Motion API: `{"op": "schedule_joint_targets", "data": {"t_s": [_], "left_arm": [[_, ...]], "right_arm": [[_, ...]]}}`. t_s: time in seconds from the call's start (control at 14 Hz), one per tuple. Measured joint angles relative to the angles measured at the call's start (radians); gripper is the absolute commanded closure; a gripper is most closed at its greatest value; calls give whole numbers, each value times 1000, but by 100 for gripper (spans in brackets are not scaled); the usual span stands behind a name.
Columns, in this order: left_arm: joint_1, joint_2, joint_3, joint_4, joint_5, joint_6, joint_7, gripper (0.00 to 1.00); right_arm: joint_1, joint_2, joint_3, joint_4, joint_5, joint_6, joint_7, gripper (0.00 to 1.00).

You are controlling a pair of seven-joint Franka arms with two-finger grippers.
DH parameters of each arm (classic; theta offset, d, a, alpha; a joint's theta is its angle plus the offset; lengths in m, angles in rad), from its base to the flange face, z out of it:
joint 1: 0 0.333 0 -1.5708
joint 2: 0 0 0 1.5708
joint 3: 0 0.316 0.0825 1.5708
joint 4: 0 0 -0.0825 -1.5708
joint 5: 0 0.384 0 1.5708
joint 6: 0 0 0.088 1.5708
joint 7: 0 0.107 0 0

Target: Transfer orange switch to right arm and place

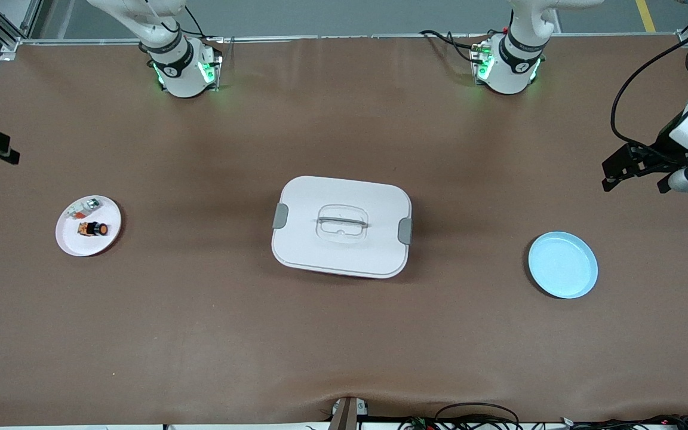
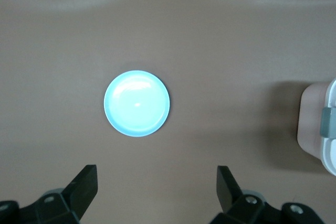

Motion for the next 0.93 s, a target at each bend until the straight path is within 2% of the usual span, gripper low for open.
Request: {"op": "schedule_joint_targets", "data": {"t_s": [0.57, 0.79, 0.93], "left_arm": [[-1, 27, -1, 36, 0, -46, 0, 0], [1, 28, 0, 37, 0, -47, 0, 0], [2, 28, 0, 37, 0, -49, -1, 0]], "right_arm": [[7, 1, 10, -7, 2, -1, 0, 0], [49, -2, 6, -5, 2, 36, 0, 0], [101, -7, -27, -4, 2, 52, 0, 0]]}}
